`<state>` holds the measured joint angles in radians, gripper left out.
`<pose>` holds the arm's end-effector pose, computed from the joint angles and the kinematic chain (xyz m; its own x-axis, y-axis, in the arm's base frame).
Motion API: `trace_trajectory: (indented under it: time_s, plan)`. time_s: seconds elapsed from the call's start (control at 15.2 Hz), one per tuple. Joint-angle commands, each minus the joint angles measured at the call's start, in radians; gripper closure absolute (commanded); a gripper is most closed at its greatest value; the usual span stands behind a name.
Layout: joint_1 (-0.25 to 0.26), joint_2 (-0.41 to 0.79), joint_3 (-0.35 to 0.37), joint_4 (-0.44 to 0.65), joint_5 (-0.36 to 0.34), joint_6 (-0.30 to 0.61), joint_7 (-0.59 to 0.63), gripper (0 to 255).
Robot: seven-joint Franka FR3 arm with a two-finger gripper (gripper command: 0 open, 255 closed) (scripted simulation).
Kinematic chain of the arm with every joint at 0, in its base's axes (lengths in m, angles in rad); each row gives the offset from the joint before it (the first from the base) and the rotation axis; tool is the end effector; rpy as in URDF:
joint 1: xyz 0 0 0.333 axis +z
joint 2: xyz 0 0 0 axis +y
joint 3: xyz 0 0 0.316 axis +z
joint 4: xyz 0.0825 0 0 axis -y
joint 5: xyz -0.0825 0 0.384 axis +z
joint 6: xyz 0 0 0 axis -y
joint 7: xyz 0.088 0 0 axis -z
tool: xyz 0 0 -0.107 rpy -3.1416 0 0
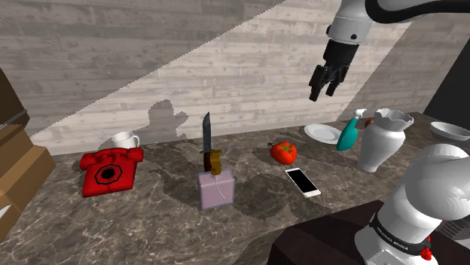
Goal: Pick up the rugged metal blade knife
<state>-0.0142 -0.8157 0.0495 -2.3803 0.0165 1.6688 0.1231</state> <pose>0.3084 0.0172 0.5969 0.9893 -0.1012 0.1050 -0.1024 -0.9947 0.0067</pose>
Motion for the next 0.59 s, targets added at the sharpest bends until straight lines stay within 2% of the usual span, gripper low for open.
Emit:
trace_trajectory:
  time_s: [0.0, 0.53]
  plan:
    - [0.0, 0.0, 0.0, 0.0, 0.0, 0.0, 0.0, 0]
    - [0.016, 0.126, 0.154, -0.097, 0.02, 0.309, 0.153, 0]
